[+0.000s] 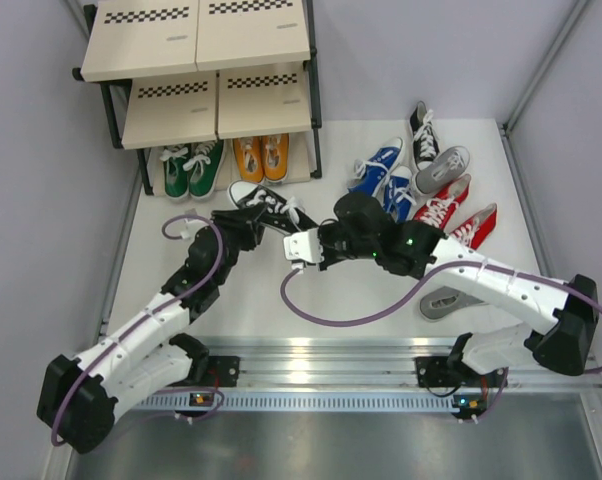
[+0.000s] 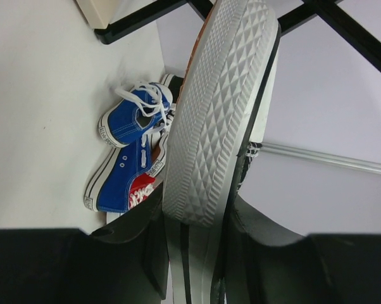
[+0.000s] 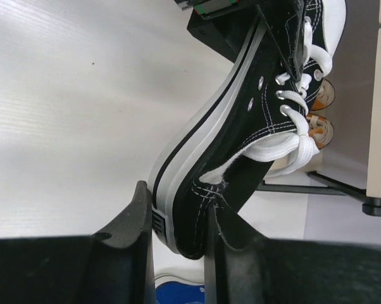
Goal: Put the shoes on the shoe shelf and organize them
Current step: Place the shoe at the shoe shelf.
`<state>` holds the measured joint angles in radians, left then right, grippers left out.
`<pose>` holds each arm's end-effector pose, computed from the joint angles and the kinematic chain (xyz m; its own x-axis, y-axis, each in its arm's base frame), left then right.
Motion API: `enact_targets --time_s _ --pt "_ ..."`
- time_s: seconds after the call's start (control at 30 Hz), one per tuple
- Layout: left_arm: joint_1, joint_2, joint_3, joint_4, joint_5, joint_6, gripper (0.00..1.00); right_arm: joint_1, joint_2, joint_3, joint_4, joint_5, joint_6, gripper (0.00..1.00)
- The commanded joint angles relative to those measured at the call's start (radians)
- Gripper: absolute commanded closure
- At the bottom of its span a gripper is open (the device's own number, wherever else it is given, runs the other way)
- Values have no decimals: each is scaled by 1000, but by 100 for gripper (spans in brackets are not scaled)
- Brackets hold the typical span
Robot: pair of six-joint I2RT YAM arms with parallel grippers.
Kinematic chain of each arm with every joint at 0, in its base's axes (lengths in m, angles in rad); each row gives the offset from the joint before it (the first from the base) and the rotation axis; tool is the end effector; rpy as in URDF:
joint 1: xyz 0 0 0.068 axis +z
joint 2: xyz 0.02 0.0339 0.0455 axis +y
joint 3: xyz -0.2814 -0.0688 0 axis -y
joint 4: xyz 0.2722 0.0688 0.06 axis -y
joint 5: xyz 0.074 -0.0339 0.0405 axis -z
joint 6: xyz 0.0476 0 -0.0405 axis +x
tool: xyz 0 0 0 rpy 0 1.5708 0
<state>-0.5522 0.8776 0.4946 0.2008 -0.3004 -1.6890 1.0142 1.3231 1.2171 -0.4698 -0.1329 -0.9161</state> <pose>0.2054 -0.1100 0.2622 -0.2334 -0.9704 0.0627 -0.1831 -0.0195 -0.9829 0.1688 0.2832 0.3512 0.5390 -0.6220 -0.5680 -0.7764 -0.1053 -0.6214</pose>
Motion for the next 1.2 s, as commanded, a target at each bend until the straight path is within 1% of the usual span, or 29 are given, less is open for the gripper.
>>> enact_targets --time_s 0.0,0.07,0.2,0.23,0.3,0.33,0.43,0.47,0.57,0.67,0.8,0.93,0.97,1.1,1.17 --pt "-2 -19 53 120 20 -87 100 7 -7 25 66 16 -12 100" --pt "-2 -25 39 118 23 -84 100 7 -13 36 53 9 -7 100" --pt "-2 -45 19 95 30 -80 87 -6 -24 74 23 -39 31 100" --pt "-2 -49 18 94 30 -68 78 -17 -22 91 17 -49 46 100" --pt "0 -65 9 80 32 -60 68 -34 -24 113 4 -80 60 100" --pt "-2 -71 6 78 35 -51 58 -49 -24 119 2 -91 72 100" --pt "0 -94 4 52 40 -20 44 -72 -25 134 -7 -123 95 100" --pt "0 -101 4 48 46 -11 37 -75 -24 136 -12 -131 98 100" --pt "0 -121 4 28 58 29 27 -92 -24 153 -18 -155 123 100" --pt "0 -149 2 2 63 75 20 -104 -24 163 -18 -162 132 100" --pt "1 -190 7 -50 66 153 16 -123 -18 180 -13 -165 131 100" --pt "0 -247 36 -162 69 239 16 -140 -15 209 -12 -165 131 100" --pt "0 -258 41 -225 67 256 16 -143 -15 214 -10 -165 128 100" --pt "0 -313 79 -351 58 394 16 -158 -16 258 -9 -162 120 100" --pt "1 -347 91 -385 55 454 16 -163 -19 274 -7 -163 120 100"
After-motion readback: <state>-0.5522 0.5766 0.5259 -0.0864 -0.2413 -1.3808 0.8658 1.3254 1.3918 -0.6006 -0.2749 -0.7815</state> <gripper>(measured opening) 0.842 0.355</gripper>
